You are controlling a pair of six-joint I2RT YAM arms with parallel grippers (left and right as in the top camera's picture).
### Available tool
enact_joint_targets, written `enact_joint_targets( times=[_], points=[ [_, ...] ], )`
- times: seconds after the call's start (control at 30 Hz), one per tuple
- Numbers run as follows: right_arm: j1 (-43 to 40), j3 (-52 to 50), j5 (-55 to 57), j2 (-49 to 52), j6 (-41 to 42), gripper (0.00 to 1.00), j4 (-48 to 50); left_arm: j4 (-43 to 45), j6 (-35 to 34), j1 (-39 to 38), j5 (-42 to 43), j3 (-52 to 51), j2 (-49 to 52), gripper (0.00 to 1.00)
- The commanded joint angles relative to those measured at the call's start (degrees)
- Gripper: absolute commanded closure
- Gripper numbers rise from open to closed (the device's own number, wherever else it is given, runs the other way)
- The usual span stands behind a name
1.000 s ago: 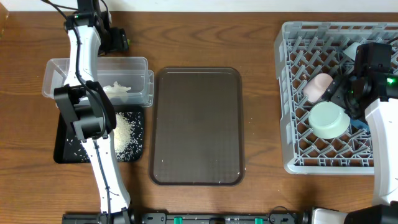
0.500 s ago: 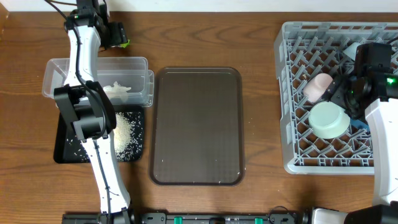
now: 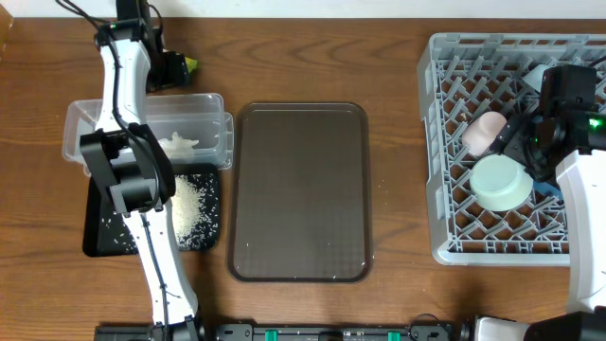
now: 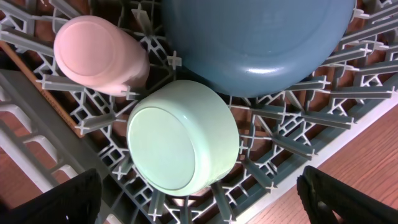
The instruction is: Sort waste into correct bins and load items into the dishwasher rack
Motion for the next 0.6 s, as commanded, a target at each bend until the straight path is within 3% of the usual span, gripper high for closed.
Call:
enact_joint_targets(
  times=[0.0,0.1,0.27,0.37,0.47,0.57],
  points=[
    [0.0,0.4,0.6,0.1,0.9,0.01,0.0,-2.7,0.8,0.5,-1.1,0.9,0.7,0.17],
    [0.0,0.4,0.6,0.1,0.9,0.01,0.0,-5.7,0.8,0.5,0.3,0.9,0.7,0.18],
    [0.0,0.4,0.6,0.1,0.9,0.01,0.0,-8.5,2.0,0.9,11.1,0.9,0.7,0.18],
    [0.0,0.4,0.6,0.1,0.9,0.01,0.0,-9.7,4.5,0.9,11.3,0.9,0.7,0.18],
    [0.0,0.4,0.6,0.1,0.9,0.01,0.0,-10.6,4.8,1.3,11.4,0.9,0.7,0.29],
    [0.0,0.4,0.6,0.1,0.9,0.01,0.0,-10.7,6.5,1.8,11.8,0.9,0.7,0.30]
  ],
)
